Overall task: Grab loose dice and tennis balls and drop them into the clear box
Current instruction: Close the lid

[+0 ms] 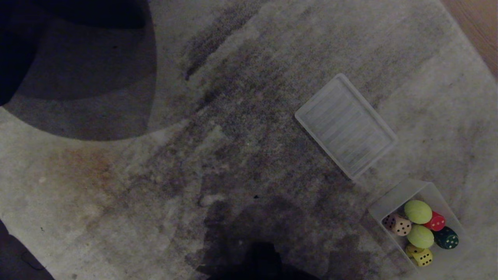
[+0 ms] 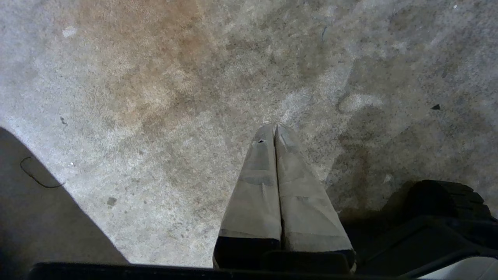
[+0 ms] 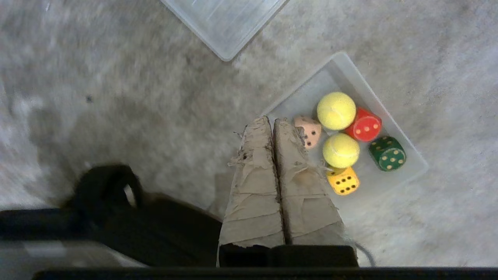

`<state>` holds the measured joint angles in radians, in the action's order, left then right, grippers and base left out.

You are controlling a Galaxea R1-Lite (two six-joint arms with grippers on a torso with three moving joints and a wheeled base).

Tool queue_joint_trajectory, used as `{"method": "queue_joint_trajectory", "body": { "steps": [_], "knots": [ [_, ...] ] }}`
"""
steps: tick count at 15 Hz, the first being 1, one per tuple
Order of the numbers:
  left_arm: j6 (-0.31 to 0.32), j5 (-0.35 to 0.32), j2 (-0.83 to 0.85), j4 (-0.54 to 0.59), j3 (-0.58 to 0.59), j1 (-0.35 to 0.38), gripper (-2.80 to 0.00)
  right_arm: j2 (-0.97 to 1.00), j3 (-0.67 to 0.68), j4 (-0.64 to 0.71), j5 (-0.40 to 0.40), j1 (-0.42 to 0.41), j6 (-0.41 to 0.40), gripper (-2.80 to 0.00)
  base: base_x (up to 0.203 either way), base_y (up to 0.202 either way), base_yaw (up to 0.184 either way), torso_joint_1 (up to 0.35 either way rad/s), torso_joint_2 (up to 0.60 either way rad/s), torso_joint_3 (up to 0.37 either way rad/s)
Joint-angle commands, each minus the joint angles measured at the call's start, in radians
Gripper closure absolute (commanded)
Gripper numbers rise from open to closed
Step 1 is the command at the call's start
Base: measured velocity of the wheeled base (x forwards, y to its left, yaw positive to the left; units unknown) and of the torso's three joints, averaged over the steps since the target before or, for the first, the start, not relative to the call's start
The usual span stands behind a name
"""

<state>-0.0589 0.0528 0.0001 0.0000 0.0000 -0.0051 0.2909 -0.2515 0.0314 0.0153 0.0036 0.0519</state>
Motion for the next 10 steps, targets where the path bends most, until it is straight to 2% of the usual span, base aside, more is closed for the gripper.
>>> {"method": "queue_joint_trajectory", "body": {
  "steps": [1,3,7,10],
  "knots": [
    [-0.001,0.001,0.001,0.0,0.002,0.0,0.0,0.356,-0.094,-0.055,0.0,0.0,0.042,0.0,0.0,0.0,0.0,0.0,0.0,0.0],
    [-0.001,0.001,0.001,0.0,0.002,0.0,0.0,0.6,-0.129,-0.201,-0.004,0.0,0.091,0.0,0.0,0.0,0.0,0.0,0.0,0.0],
    [-0.001,0.001,0.001,0.0,0.002,0.0,0.0,1.089,-0.196,-0.576,-0.056,0.004,0.212,0.0,0.0,0.0,0.0,0.0,0.0,0.0],
    [-0.001,0.001,0.001,0.0,0.002,0.0,0.0,1.336,-0.339,-0.739,-0.082,0.009,0.339,0.0,0.0,0.0,0.0,0.0,0.0,0.0]
  ]
}}
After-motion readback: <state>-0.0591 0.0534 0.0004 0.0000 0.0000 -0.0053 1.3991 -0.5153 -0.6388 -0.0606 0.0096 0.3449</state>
